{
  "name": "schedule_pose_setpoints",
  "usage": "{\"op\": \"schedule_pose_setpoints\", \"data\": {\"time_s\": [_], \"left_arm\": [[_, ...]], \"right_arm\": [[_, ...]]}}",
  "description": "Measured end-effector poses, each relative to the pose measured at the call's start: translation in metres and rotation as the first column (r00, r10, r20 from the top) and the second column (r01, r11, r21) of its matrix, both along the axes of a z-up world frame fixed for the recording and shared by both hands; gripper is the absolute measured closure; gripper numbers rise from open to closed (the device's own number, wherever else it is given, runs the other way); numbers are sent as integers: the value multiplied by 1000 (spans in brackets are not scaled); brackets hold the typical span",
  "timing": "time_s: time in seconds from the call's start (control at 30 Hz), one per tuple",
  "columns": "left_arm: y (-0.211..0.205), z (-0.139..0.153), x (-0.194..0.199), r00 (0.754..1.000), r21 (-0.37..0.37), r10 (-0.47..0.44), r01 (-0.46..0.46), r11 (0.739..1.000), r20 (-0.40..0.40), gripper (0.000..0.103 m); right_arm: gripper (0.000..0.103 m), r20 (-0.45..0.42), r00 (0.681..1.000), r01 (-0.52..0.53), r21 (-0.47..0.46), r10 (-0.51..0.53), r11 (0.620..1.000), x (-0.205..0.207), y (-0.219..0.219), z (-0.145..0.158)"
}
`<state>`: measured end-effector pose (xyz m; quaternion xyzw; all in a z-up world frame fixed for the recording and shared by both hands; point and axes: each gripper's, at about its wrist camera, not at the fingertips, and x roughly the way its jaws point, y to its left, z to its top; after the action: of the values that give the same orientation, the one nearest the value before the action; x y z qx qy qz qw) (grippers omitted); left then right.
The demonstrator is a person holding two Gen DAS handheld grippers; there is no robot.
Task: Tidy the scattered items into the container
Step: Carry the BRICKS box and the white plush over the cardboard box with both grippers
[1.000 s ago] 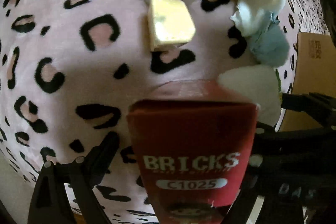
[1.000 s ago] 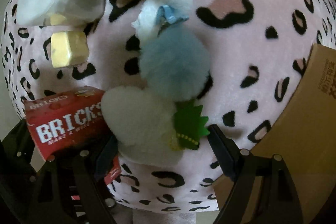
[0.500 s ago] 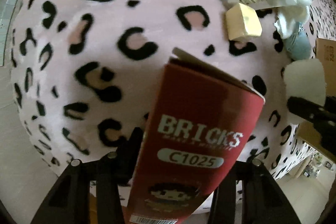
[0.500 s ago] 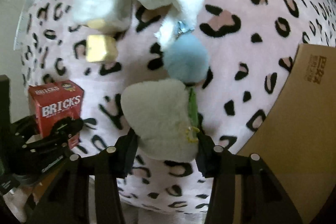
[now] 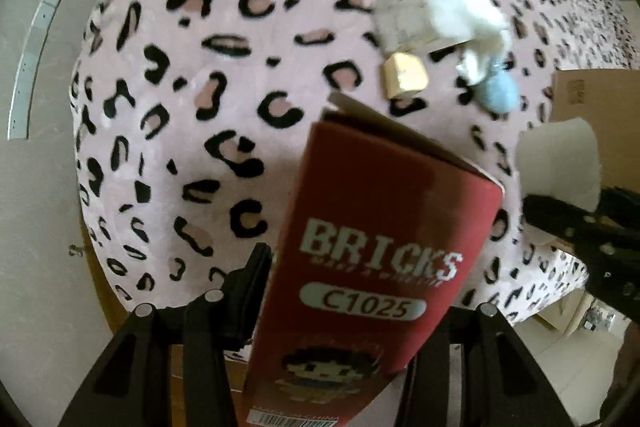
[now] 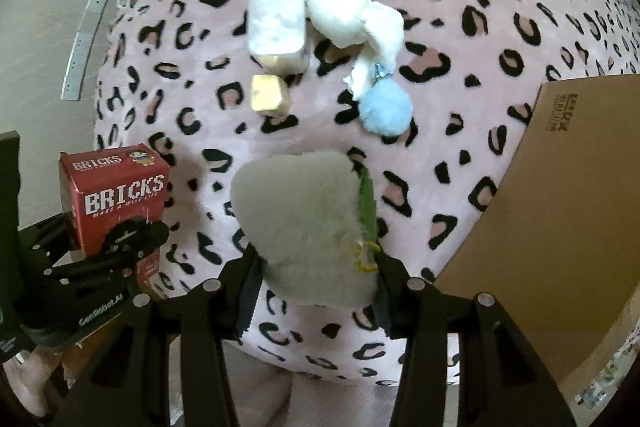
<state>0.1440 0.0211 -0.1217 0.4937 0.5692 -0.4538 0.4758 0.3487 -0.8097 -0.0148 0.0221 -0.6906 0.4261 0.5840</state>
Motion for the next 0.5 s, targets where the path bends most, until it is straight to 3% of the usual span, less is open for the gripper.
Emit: {"op": "schedule_pose_setpoints", "data": {"time_s": [0.13,0.23,0.5], "left_arm": [[-2,27,-3,999,-35,-31,30,999,-8,55],[-3,45,-32,999,-59,-51,50,997,-15,55],[-2,76,-62,992,-110,-122,119,987,-24,55]], "right_arm": [[55,27,1000,-15,2,15,1000,3,6,-15],[55,46,999,-28,2,28,1000,10,6,-27],[55,99,992,-76,17,74,997,22,5,-61]]}}
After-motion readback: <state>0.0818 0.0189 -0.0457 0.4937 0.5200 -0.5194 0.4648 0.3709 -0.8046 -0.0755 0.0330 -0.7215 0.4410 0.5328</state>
